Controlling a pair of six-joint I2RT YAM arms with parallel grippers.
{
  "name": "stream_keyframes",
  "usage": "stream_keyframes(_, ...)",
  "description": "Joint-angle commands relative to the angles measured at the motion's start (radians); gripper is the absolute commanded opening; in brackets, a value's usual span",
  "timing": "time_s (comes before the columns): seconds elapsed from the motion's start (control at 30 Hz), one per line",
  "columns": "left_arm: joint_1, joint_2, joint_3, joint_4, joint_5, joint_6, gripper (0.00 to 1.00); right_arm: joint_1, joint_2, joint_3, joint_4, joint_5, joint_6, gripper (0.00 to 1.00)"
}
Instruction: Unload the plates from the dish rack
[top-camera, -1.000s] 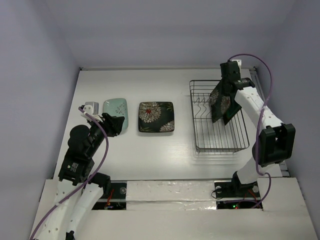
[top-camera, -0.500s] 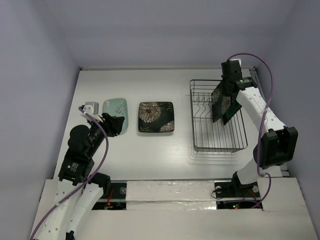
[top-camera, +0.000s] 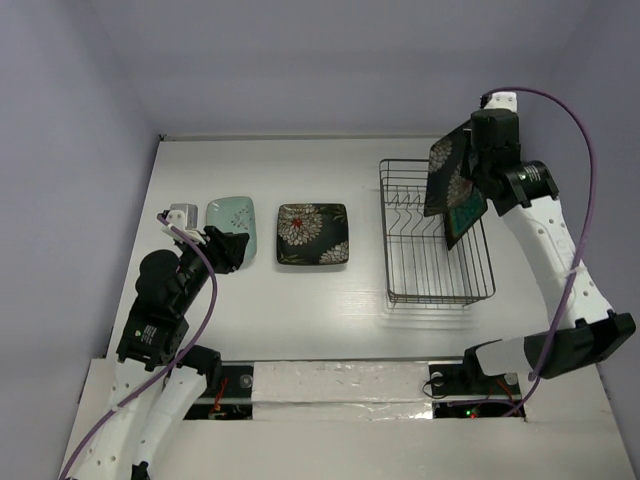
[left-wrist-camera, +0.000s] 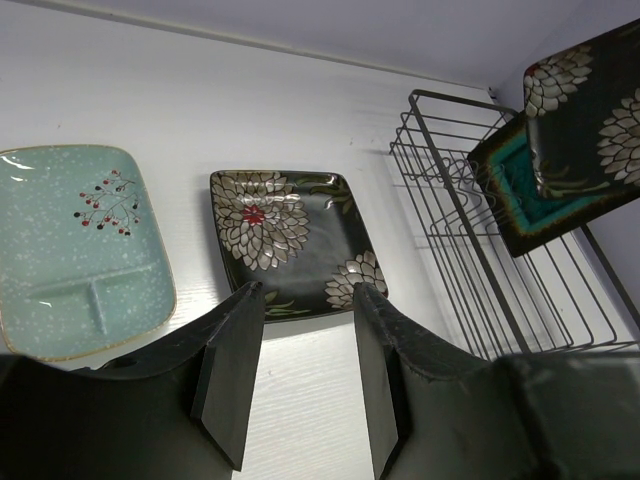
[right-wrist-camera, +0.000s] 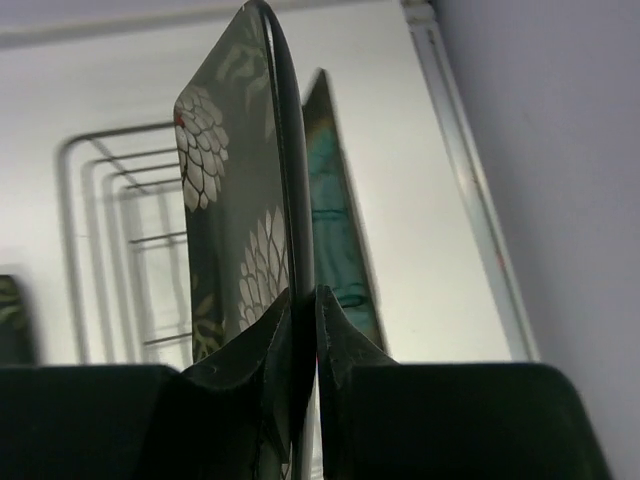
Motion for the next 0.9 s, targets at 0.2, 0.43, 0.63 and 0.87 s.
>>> stream_keyframes(0.2,0.011,0.000,-0.009,0.056,0.015,0.007,0.38,0.286,-0.096,-0.195,0.511,-0.170,0.326,0.00)
stream_keyframes(0.43,0.011,-0.002,-0.009,0.056,0.013,0.006,0.38,0.466,0.048,-0.321,0.846,-0.156,0.567,0.00)
stream_keyframes(0.63,0.011,-0.003,-0.011,0.056,0.015,0.006,0.38,0.475,0.162,-0.399,1.032,-0.253,0.731,0.00)
stream_keyframes(0.87,0.011,-0.003,-0.011,0.059,0.021,0.006,0.38,0.475,0.243,-0.444,1.092,-0.283,0.788,0.00)
